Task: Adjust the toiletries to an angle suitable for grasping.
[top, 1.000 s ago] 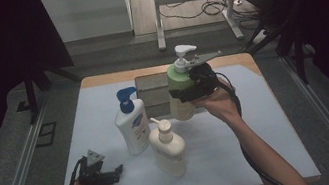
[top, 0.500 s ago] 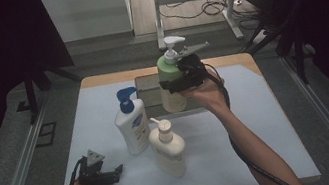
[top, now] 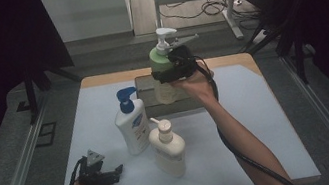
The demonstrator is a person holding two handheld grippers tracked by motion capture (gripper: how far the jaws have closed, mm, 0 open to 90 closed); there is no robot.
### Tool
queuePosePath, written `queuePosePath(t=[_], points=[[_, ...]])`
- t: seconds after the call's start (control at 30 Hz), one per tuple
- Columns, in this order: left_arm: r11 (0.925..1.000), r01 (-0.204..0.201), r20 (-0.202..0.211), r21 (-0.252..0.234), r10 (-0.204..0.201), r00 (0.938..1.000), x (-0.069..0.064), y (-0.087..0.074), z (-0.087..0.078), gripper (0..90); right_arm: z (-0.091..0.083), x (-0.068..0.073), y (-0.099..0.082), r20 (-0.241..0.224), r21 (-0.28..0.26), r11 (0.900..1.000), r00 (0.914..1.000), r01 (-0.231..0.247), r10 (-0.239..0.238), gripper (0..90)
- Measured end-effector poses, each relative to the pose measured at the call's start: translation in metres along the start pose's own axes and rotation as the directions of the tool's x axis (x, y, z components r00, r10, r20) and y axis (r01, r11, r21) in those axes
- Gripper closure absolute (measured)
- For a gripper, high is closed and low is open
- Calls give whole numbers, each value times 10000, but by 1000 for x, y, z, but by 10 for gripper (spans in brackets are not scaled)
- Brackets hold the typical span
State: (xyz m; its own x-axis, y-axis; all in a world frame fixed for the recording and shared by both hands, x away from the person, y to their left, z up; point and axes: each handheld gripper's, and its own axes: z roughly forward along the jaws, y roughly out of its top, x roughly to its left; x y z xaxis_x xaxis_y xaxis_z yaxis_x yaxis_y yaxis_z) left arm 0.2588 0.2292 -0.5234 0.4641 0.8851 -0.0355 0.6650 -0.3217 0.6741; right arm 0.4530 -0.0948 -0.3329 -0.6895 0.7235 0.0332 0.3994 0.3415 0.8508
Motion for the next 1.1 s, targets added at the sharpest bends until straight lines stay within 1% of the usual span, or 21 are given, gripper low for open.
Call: queuePosePath(t=[0.07,0.1,0.13,0.2,0.37,0.4,0.47,0.67,0.93,1.1], points=[[10000,4,1,-4,-4,10000,0,0,0,122,10,1,3,45,15,10000,10000,22,-22,129],[10000,4,1,-4,-4,10000,0,0,0,123,10,1,3,45,15,10000,10000,22,-22,129],[10000,11,3,-9,-11,10000,0,0,0,122,17,1,3,31,47,10000,10000,20,-20,129],[10000,10,9,-6,-10,10000,0,0,0,122,20,2,3,57,51,10000,10000,34,-34,129],[10000,35,6,-8,-35,10000,0,0,0,122,40,6,1,98,151,9998,9998,150,-151,129],[10000,33,9,-4,-33,10000,0,0,0,123,46,7,-1,81,141,9998,9998,172,-173,129],[10000,36,8,-6,-36,10000,0,0,0,122,52,8,-3,35,125,9998,9999,169,-169,129],[10000,35,5,-9,-35,10000,0,0,0,123,64,11,-9,-55,182,9997,9998,187,-186,128],[10000,31,4,-9,-31,10000,0,0,0,123,84,20,-24,-296,315,9989,9990,334,-325,128],[10000,34,5,-6,-34,10000,0,0,0,122,92,25,-33,-217,381,9981,9986,494,-486,128]])
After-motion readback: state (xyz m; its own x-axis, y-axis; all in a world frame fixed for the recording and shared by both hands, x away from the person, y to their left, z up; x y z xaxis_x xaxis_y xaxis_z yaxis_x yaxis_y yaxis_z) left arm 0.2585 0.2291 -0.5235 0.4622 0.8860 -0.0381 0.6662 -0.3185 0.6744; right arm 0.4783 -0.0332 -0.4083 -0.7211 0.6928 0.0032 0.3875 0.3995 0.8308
